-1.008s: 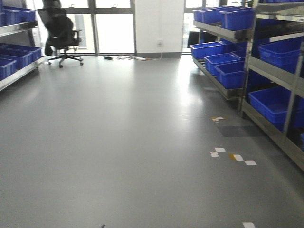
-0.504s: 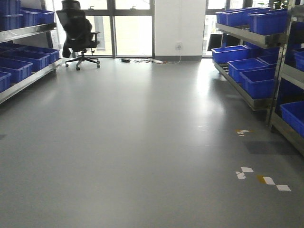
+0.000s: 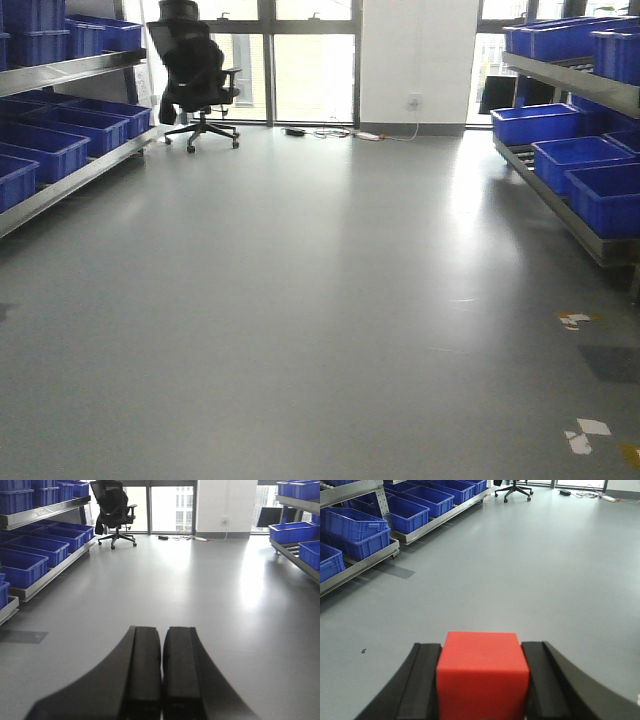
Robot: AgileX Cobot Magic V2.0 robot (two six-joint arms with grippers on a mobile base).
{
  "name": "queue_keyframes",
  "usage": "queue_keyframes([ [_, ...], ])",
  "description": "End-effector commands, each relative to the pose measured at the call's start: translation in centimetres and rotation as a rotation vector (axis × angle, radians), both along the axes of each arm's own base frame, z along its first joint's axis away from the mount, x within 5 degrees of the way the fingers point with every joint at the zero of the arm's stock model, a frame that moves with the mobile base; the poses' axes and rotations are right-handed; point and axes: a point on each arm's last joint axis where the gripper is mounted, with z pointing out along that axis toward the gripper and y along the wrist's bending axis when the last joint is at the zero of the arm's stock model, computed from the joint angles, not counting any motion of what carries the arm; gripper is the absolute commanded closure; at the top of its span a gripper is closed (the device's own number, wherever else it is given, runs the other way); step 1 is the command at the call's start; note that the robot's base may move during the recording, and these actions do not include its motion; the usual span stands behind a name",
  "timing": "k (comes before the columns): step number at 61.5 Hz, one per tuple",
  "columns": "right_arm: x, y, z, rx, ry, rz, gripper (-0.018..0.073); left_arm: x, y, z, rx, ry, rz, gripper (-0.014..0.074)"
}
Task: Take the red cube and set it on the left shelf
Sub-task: 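Drive the base to the shelf rack holding the red cube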
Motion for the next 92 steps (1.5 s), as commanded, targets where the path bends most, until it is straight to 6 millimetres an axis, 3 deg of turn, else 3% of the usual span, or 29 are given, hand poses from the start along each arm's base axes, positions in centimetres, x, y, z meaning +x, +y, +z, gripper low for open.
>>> queue_keyframes([
  [1,0.14,-0.03,1.49,0.026,-0.098,-0.007,0.0386,-0.02,-0.03,0.1,-0.009,-0.079,-0.005,0.0495],
  [92,0.14,-0.03,1.49,0.026,-0.098,-0.007,0.0386,-0.02,-0.03,0.1,-0.009,-0.079,-0.005,0.0495],
])
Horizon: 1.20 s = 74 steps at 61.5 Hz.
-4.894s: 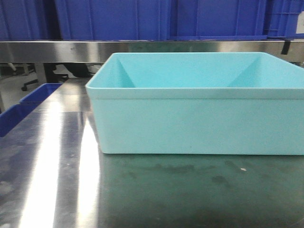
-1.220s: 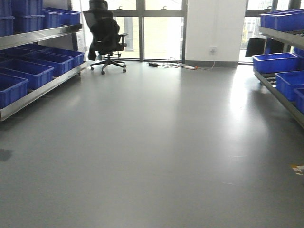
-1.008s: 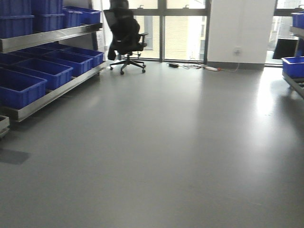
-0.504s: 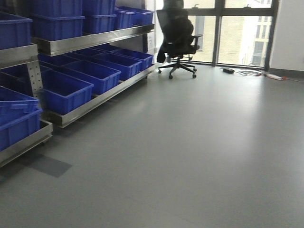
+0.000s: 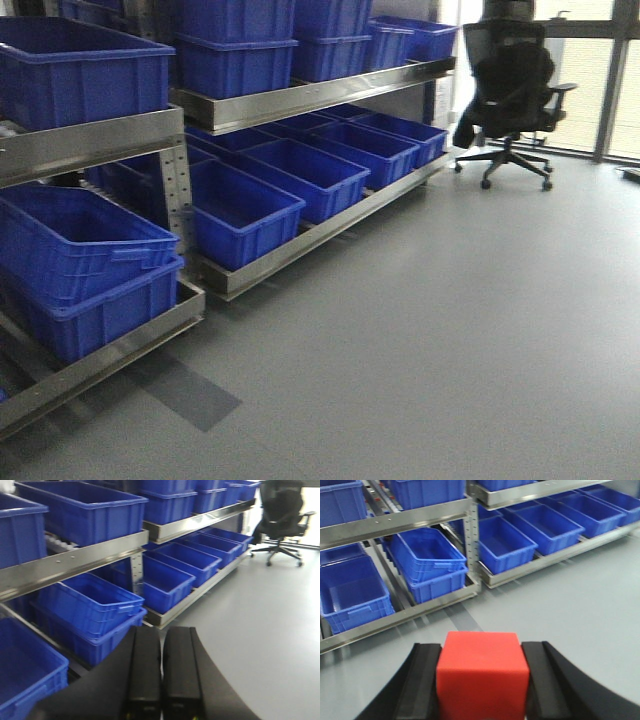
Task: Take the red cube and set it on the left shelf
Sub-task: 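Drive the base to the shelf rack holding the red cube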
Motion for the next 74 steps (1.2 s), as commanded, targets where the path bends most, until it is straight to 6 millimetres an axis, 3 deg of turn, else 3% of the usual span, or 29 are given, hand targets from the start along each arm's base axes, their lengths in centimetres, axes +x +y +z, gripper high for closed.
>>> queue_keyframes([
  [1,0.14,-0.03,1.49,0.026,-0.098,-0.008,0.0386,-0.02,-0.03,0.1,-0.009,-0.079,-0.005,0.0495],
  [74,0.14,-0.03,1.49,0.026,-0.098,-0.008,0.0386,-0.02,-0.03,0.1,-0.009,-0.079,-0.005,0.0495],
])
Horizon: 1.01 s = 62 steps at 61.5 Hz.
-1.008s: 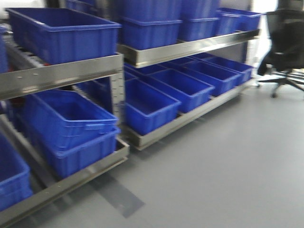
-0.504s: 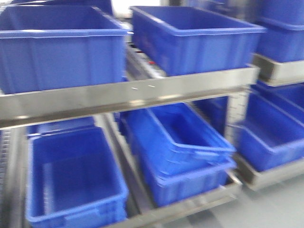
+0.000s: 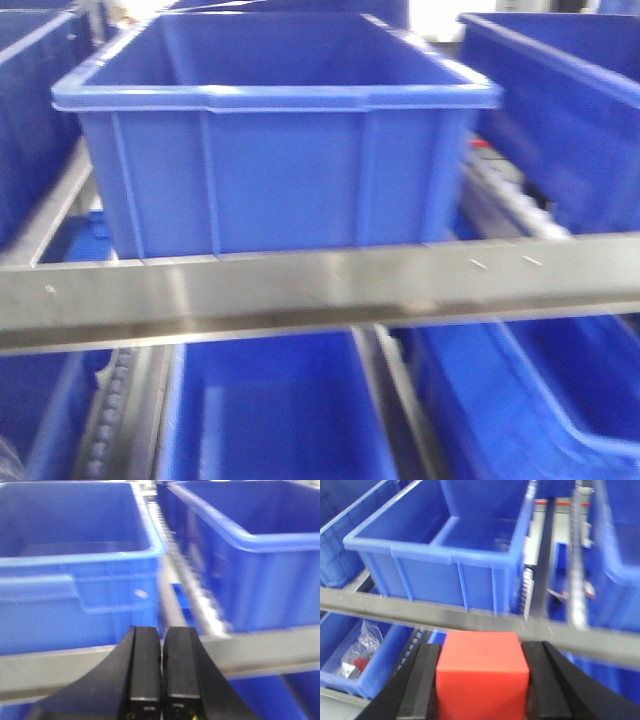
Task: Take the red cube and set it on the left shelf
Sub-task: 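Drive the base to the shelf rack holding the red cube, then position the right gripper above the blue crate on the shelf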
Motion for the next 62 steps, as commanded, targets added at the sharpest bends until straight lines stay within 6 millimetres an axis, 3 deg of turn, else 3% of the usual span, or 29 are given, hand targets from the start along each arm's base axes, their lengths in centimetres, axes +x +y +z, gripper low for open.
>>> queue_keyframes([
  [1,0.12,-0.03,1.54,0.028,-0.099,-0.007,0.0386,-0.02,-0.03,0.1,-0.009,-0.079,-0.005,0.0495],
  [62,0.14,-0.02,1.53,0.028,-0.098,-0.007,0.0386,-0.02,-0.03,0.1,-0.009,-0.079,-0.005,0.0495],
])
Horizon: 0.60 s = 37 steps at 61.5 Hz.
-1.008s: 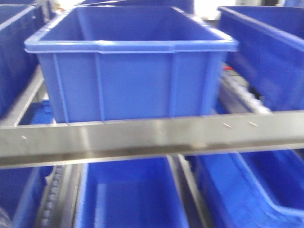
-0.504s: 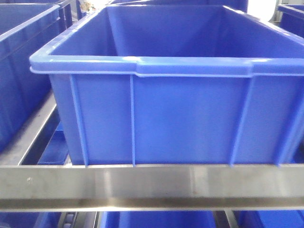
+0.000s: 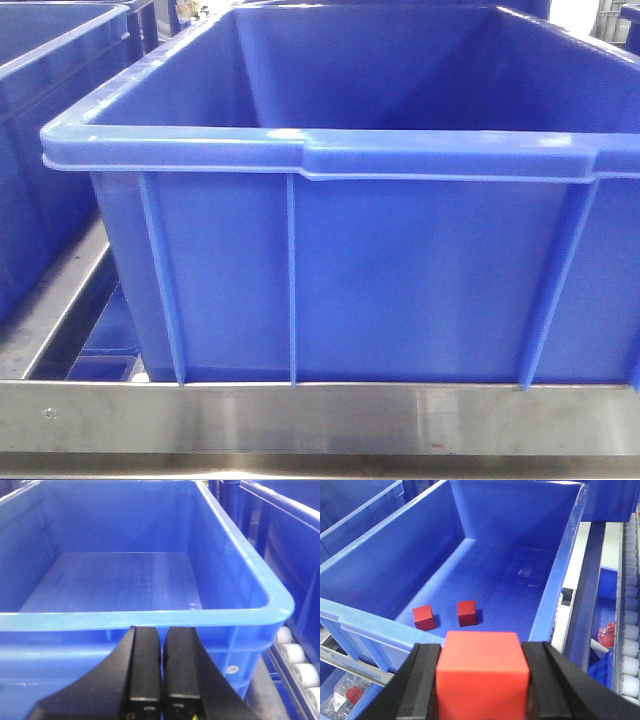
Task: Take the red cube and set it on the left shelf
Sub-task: 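Position the right gripper above the blue crate on the shelf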
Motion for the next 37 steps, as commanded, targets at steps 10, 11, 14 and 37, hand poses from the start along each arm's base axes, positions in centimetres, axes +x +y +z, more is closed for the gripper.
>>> queue_keyframes([
  [10,0.14,-0.02,1.53,0.028,-0.098,-0.007,0.0386,-0.02,-0.03,0.1,-0.009,-0.079,-0.005,0.0495],
  [11,0.14,-0.02,1.53,0.028,-0.098,-0.007,0.0386,-0.02,-0.03,0.1,-0.009,-0.079,-0.005,0.0495],
  [14,0.14,-0.02,1.53,0.028,-0.098,-0.007,0.0386,-0.02,-0.03,0.1,-0.009,-0.079,-0.005,0.0495],
  [37,0.14,-0.02,1.53,0.028,-0.098,-0.007,0.0386,-0.02,-0.03,0.1,-0.009,-0.079,-0.005,0.0495],
])
